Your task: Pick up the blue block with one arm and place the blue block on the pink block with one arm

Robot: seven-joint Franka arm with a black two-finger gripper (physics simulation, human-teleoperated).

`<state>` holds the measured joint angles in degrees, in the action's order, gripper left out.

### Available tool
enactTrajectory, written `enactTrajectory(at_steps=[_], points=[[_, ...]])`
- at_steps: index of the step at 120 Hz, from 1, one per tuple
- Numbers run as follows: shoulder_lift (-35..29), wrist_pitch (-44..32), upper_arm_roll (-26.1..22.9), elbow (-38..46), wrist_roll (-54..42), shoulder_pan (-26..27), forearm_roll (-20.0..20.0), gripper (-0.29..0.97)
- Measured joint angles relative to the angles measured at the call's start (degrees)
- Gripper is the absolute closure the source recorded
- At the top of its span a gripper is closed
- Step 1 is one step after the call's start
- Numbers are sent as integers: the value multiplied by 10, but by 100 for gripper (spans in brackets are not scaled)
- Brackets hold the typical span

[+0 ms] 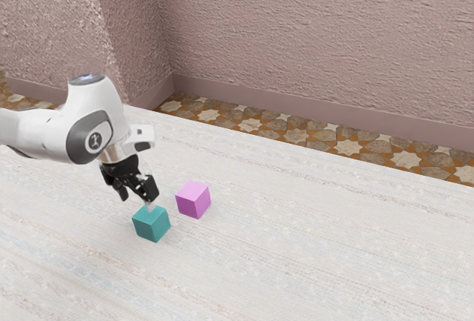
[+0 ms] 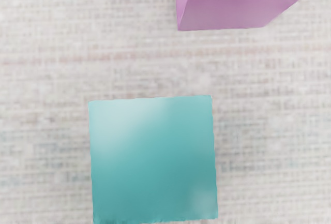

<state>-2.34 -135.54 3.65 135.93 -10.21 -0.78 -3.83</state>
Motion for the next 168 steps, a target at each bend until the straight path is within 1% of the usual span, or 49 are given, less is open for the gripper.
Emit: enactTrajectory(at_steps=[9,20,43,64,82,96,106,117,128,152,168], points=[[-10,-21,-10,29,-3,-2,-9,7],[0,-39,-13,36,-6,-4,-16,7],[57,-72,-7,5,-13,-5,-27,7],[66,-90,8,0,-18,-9,-29,7],[66,-97,9,0,-22,5,-30,7],[70,-98,9,0,-24,6,-35,7],[78,-98,9,1,-26,8,-44,7],[87,-98,9,1,-32,11,-67,8],[92,-97,12,1,-39,10,-80,8],[99,-88,13,0,-49,10,-89,6],[99,-85,14,-4,-55,9,-92,10]])
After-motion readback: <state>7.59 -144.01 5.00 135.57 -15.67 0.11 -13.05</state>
